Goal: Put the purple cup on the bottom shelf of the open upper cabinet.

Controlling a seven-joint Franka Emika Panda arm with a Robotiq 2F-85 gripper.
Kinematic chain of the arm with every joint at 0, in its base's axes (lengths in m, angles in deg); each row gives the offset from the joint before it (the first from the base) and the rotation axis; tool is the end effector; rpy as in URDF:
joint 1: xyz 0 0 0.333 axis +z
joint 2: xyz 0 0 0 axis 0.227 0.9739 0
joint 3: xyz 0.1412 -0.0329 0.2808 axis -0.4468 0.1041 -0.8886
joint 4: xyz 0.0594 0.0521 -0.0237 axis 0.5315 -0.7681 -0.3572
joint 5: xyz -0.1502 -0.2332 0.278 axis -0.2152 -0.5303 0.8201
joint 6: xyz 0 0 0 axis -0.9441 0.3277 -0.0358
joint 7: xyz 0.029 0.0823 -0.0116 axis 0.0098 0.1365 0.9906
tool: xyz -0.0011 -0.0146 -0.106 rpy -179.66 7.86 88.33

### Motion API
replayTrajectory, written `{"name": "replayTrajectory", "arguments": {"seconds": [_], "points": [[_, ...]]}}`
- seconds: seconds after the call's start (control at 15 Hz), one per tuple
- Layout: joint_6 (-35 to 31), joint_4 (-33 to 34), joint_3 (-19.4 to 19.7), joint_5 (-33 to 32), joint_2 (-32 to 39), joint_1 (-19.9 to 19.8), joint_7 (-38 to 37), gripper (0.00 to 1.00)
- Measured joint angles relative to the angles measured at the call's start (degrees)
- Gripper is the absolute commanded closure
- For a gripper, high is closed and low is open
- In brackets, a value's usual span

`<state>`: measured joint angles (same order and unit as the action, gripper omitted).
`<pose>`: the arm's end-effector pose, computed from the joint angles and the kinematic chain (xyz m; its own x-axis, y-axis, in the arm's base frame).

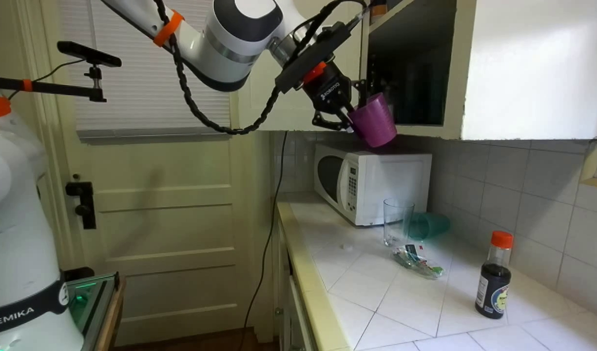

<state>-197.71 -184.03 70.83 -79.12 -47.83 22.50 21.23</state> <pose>0.4756 -0.0768 0.5136 0.5180 0.8465 0.1229 0.6000 -0.4620 0.6531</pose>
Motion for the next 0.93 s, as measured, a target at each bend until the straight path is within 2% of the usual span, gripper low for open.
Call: {"name": "replayTrajectory", "arguments": {"seconds": [0.13,0.33,0.67,0.93], "points": [[0.0,2.5,0.2,4.3,0.0,0.5,7.1,0.99],[-0.1,6.6,4.6,8.1,-1.9,4.7,18.9,0.99],[1.9,12.6,15.7,18.6,-5.7,20.6,39.8,0.99],[9.9,18.3,21.7,26.9,-6.0,31.9,52.9,0.99]]}}
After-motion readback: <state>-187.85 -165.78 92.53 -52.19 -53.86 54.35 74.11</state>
